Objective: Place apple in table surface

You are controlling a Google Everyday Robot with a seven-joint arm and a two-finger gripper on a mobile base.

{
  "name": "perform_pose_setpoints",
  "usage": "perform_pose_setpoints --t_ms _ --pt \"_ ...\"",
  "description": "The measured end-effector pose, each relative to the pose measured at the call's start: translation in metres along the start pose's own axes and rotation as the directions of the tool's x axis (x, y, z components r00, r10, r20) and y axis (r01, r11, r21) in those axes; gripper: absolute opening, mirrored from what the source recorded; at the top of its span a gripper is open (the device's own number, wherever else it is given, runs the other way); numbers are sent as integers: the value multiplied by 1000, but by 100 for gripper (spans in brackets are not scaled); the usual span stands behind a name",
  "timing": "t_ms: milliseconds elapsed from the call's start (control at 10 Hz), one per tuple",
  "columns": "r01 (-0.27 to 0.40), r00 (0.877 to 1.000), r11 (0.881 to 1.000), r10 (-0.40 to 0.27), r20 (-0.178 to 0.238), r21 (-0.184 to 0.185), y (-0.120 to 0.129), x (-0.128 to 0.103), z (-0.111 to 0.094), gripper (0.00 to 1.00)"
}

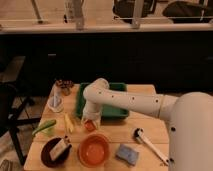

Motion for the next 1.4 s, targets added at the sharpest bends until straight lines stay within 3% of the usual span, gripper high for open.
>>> perform_pose_setpoints --t_ms 800,900,1400 --pt "30 998 1000 -31 49 3 -4 2 12 18" --pt "31 998 1000 -31 49 4 -4 2 12 21" --pt "30 998 1000 -31 49 5 -5 1 13 68"
